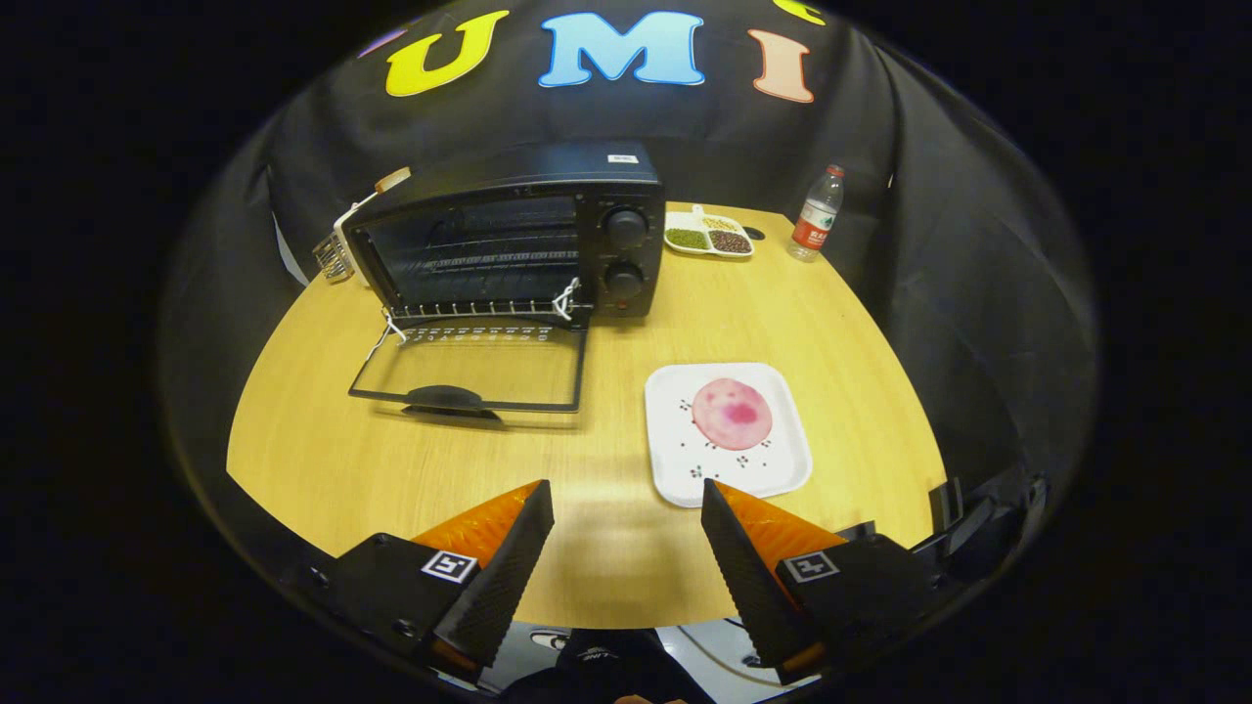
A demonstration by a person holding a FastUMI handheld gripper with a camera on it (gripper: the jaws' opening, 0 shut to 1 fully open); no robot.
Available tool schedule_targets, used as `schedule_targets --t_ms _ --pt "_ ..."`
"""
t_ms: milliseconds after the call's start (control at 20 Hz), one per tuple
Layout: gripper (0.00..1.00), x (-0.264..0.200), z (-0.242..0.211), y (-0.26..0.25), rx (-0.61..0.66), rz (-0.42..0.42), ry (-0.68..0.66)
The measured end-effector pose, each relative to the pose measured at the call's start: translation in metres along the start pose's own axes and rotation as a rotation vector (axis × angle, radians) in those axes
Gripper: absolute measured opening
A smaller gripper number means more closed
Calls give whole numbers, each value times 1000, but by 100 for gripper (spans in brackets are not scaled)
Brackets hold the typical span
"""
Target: Open the toaster oven, put the food inside, and close the toaster oven door.
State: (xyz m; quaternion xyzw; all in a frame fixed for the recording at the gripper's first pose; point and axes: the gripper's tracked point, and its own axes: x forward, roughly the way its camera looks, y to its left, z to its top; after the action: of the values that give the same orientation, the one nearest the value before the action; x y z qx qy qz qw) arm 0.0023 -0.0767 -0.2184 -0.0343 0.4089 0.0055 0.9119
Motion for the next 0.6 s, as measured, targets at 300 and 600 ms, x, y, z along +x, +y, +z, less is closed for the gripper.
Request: schedule_targets --t_ms 300,600 --pt "97 24 18 -48 25 28 51" --pt "97 65 43 -98 23 85 107"
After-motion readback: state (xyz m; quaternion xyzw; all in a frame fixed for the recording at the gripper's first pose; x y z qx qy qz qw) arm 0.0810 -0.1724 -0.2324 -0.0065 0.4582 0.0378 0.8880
